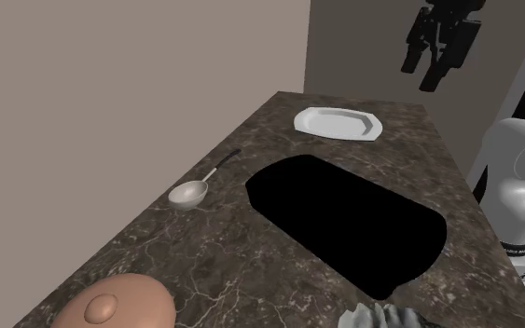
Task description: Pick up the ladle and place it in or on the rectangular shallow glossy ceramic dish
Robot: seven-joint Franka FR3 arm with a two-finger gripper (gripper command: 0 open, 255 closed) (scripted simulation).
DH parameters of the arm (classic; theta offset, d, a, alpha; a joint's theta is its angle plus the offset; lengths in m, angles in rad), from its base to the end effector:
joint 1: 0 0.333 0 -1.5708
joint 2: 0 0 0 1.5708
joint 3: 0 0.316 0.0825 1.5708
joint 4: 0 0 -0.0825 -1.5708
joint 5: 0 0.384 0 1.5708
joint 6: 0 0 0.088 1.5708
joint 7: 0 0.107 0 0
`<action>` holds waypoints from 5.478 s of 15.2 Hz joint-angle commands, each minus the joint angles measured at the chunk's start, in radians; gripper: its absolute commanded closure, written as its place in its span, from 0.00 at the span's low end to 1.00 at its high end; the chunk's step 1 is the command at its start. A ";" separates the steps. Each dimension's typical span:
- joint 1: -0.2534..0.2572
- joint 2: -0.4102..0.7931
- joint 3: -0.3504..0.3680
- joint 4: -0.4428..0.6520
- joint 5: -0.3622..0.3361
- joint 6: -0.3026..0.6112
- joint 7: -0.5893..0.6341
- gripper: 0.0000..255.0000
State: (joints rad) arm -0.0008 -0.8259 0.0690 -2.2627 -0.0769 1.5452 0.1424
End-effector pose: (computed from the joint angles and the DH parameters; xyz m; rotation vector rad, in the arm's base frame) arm 0.2919 0.0208 0.6441 3.0159 -0.1506 0.1798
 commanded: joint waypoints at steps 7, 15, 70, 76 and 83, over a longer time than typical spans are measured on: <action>0.051 0.152 -0.129 0.013 -0.064 0.153 -0.277 0.00; 0.125 0.422 -0.267 0.130 -0.072 0.322 -0.642 0.00; 0.173 1.154 -0.303 0.779 0.151 0.365 -1.444 1.00; 0.169 1.156 -0.305 0.862 0.151 0.283 -1.443 1.00; 0.179 1.123 -0.304 0.898 0.141 0.216 -1.428 1.00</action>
State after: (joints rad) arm 0.1711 0.3188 -0.2356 -1.3429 0.0696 1.7603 -1.2926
